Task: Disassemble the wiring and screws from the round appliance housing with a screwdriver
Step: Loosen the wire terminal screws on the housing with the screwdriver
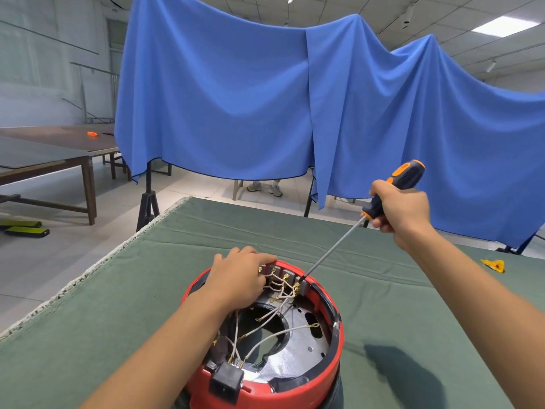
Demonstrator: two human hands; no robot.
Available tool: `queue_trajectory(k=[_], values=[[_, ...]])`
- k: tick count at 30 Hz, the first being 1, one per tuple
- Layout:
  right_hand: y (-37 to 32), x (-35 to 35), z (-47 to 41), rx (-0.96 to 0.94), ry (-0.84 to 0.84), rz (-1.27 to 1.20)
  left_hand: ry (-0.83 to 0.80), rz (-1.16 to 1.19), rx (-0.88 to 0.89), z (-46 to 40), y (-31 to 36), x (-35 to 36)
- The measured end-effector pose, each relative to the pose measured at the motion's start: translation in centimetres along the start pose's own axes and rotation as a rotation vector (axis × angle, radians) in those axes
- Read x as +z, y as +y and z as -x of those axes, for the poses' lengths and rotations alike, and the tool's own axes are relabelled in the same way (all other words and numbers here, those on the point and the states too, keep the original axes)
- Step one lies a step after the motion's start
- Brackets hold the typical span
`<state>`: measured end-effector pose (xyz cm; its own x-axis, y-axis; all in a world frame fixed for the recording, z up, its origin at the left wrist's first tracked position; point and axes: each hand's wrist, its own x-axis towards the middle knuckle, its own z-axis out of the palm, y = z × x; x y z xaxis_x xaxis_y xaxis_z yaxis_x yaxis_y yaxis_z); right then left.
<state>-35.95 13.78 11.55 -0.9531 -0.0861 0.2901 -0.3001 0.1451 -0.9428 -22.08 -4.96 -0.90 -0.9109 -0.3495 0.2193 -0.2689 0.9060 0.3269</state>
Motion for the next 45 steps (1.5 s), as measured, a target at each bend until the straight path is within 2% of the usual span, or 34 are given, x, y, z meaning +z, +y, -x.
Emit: queue_trajectory(k=[5,9,14,23,31,45], values=[[0.5,-0.6,0.3,-0.003,0.006,-0.039,0.003,0.000,-0.003,-0.1,0.0,0.0],[-0.4,-0.5,2.0,-0.175,-0.025,-0.031,0.004,-0.006,0.000,0.0,0.0,-0.1],[-2.4,0.5,5.9,-0.465,-0.046,0.111,0.004,-0.009,0.000,0.1,0.1,-0.2],[-4.7,3.4,8.8,-0.636,-0.164,0.344,0.006,-0.001,0.000,0.1,0.0,-0.1],[-4.7,3.2,5.1,-0.446,-0.158,0.279,-0.005,0.009,0.001,0.1,0.1,-0.2],[0.0,-0.4,0.6,0.004,0.017,0.000,-0.008,0.009,-0.013,-0.2,0.0,-0.1]])
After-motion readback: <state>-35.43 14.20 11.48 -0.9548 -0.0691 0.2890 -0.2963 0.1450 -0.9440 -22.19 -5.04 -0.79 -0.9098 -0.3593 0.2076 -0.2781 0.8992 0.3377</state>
